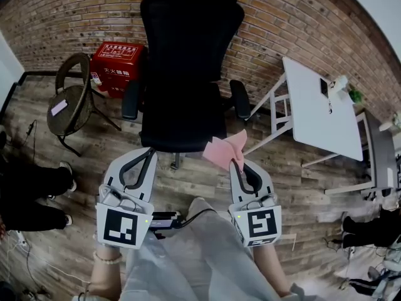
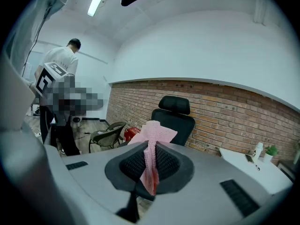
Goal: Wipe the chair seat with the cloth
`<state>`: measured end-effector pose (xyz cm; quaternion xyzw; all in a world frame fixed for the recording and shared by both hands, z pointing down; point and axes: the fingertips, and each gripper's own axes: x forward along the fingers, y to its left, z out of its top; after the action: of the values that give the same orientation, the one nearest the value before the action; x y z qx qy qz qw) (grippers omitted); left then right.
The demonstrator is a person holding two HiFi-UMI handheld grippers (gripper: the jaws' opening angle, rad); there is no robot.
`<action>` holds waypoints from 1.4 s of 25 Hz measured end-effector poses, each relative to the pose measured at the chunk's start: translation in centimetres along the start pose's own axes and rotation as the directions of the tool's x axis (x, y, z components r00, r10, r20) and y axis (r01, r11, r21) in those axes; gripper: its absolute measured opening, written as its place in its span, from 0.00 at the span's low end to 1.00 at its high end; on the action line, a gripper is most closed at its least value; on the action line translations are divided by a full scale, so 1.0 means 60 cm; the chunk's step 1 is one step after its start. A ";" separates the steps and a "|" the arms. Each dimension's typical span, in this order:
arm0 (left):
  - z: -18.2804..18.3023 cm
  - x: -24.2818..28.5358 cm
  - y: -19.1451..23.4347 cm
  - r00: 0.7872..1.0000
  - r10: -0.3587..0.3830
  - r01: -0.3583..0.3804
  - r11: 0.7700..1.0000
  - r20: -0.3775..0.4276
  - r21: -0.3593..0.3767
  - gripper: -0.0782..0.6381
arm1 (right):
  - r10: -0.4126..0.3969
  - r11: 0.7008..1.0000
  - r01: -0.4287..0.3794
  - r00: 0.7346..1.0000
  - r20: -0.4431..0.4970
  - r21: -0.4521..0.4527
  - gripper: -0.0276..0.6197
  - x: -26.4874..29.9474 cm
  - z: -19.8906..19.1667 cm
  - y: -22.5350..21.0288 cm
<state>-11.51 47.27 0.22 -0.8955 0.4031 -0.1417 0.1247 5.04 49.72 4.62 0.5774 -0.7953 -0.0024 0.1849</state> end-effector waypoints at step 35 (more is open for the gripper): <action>-0.003 0.351 0.159 0.988 0.134 -0.134 0.991 -0.077 0.011 0.13 | 0.162 0.986 -0.163 0.986 0.027 0.019 0.13 0.369 0.029 -0.236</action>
<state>-4.76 25.17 0.39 -0.8598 0.4666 -0.1689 0.1206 11.64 24.27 6.36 0.5125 -0.8419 0.0141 0.1684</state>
